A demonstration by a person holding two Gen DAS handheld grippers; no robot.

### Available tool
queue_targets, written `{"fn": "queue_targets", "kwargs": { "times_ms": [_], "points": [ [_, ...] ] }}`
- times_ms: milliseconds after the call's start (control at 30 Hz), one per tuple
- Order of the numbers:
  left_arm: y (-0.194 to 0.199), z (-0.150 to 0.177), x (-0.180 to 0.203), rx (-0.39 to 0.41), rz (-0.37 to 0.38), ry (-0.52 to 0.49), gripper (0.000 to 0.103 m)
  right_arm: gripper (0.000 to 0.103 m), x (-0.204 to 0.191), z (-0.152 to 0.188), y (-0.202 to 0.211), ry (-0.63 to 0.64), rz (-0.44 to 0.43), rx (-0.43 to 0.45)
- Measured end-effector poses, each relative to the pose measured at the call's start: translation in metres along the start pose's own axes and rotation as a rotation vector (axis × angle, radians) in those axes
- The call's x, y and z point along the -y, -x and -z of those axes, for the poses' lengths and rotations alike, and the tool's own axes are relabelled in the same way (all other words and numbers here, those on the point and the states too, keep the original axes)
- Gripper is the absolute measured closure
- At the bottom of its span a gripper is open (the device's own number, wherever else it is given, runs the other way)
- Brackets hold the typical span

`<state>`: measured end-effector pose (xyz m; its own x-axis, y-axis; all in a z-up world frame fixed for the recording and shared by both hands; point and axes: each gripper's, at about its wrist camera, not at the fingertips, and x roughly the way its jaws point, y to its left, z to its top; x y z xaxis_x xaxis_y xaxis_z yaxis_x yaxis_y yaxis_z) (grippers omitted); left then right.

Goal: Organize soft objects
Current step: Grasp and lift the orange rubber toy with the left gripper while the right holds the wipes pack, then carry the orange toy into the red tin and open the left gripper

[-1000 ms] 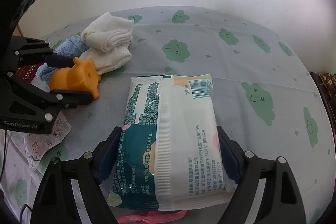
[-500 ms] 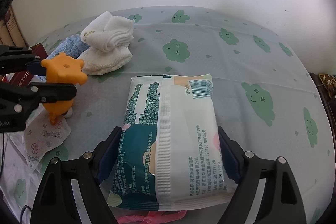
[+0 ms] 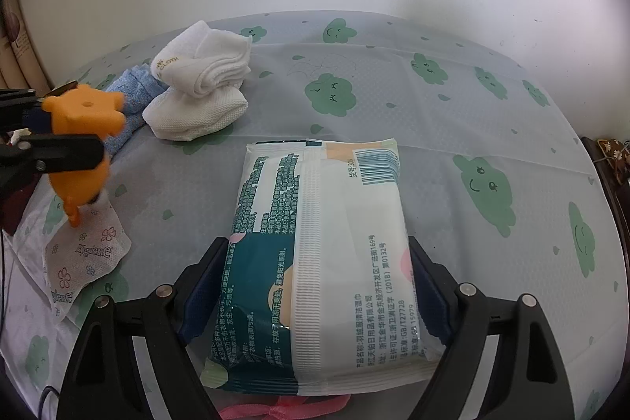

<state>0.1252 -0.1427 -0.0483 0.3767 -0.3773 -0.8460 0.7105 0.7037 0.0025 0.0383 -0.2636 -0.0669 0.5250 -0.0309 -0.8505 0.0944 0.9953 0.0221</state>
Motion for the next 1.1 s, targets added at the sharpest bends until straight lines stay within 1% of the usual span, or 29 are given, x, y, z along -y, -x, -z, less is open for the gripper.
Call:
{"fn": "queue_targets", "kwargs": {
  "times_ms": [67,133,200,300,467,633,800,833,900,1100],
  "points": [
    [0.005,0.002,-0.003,0.01,-0.004,0.024,0.064,0.019,0.0,0.0,0.0,0.001,0.0,0.0],
    [0.01,0.005,-0.007,0.022,-0.023,0.061,0.064,0.019,0.0,0.0,0.0,0.002,0.0,0.0],
    [0.016,0.007,-0.011,0.027,-0.021,0.091,0.064,0.019,0.0,0.0,0.0,0.002,0.001,0.0],
    [0.03,0.012,-0.021,0.059,-0.028,0.149,0.064,0.019,0.0,0.0,0.0,0.002,0.001,0.0],
    [0.056,0.015,-0.046,0.091,-0.084,0.24,0.064,0.019,0.0,0.0,0.0,0.002,0.0,0.0],
    [0.082,0.023,-0.086,0.102,-0.16,0.34,0.064,0.019,0.0,0.0,0.0,0.001,0.0,0.0],
    [0.108,0.038,-0.129,0.119,-0.261,0.436,0.064,0.019,0.0,0.0,0.0,0.001,0.001,0.0],
    [0.111,0.04,-0.136,0.12,-0.268,0.45,0.064,0.019,0.0,0.0,0.0,0.002,0.001,-0.001],
    [0.116,0.046,-0.153,0.124,-0.318,0.486,0.064,0.019,0.0,0.001,0.0,0.002,0.001,-0.001],
    [0.115,0.055,-0.209,0.091,-0.407,0.589,0.064,0.019,0.0,0.0,-0.001,0.003,0.002,-0.001]
  ]
}}
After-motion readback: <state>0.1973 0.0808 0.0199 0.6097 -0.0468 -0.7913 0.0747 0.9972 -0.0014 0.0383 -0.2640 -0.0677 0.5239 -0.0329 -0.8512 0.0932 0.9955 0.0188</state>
